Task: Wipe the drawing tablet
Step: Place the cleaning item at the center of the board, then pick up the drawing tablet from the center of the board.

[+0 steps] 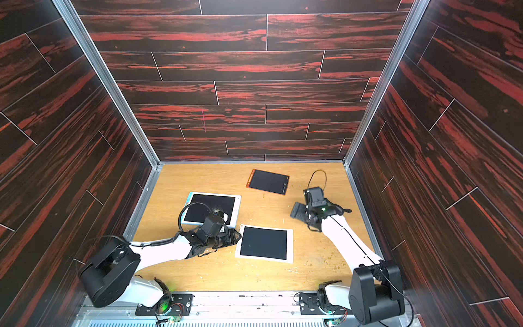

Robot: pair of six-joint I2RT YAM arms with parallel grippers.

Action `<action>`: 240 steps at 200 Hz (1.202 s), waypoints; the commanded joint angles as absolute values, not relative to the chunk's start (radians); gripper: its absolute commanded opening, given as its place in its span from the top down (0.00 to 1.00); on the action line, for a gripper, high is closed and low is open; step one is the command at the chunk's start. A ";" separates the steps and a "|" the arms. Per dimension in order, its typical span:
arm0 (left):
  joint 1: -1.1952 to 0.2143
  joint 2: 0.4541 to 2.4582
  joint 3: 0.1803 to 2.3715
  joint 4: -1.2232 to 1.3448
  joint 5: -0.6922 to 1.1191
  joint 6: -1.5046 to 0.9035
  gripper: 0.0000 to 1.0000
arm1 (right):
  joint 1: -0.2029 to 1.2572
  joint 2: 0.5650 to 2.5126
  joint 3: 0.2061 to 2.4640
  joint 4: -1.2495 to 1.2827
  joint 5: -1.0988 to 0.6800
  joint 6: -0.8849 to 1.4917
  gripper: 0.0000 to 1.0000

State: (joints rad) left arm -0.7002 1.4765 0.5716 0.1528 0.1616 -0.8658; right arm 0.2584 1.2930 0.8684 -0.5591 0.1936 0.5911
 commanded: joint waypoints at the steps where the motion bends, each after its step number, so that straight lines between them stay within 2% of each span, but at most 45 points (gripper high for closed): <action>1: -0.695 1.482 0.566 0.222 0.195 -0.898 0.37 | 0.259 1.304 0.854 -0.614 0.313 0.620 0.08; 11: -0.696 1.483 0.568 0.222 0.199 -0.900 0.37 | 0.260 1.312 0.864 -0.654 0.390 0.665 0.08; 23: -0.696 1.478 0.569 0.217 0.202 -0.903 0.37 | 0.261 1.335 0.898 -0.750 0.579 0.779 0.08; 34: -0.696 1.473 0.568 0.216 0.206 -0.907 0.37 | 0.261 1.387 0.958 -0.902 0.763 0.929 0.08; 45: -0.696 1.468 0.566 0.213 0.208 -0.910 0.37 | 0.260 1.457 1.035 -1.057 0.868 1.063 0.07; 64: -0.695 1.456 0.565 0.204 0.207 -0.911 0.38 | 0.261 1.557 1.135 -1.211 0.898 1.175 0.07; 86: -0.696 1.432 0.559 0.187 0.200 -0.908 0.38 | 0.271 1.605 1.180 -1.246 0.885 1.188 0.07; 99: -0.695 1.414 0.553 0.177 0.193 -0.905 0.38 | 0.285 1.569 1.147 -1.095 0.782 1.000 0.08; 117: -0.696 1.397 0.540 0.176 0.191 -0.905 0.38 | 0.304 1.417 0.967 -0.695 0.407 0.676 0.13; 129: -0.696 1.398 0.534 0.183 0.195 -0.906 0.38 | 0.303 1.294 0.815 -0.470 0.082 0.575 0.13; 144: -0.695 1.409 0.524 0.213 0.211 -0.917 0.37 | 0.302 1.218 0.718 -0.349 -0.134 0.568 0.10; 200: -0.696 1.464 0.471 0.357 0.288 -0.975 0.37 | 0.304 1.243 0.641 -0.431 -0.275 0.584 0.13; 240: -0.696 1.486 0.440 0.381 0.311 -0.983 0.37 | 0.305 1.161 0.546 -0.488 -0.339 0.627 0.08</action>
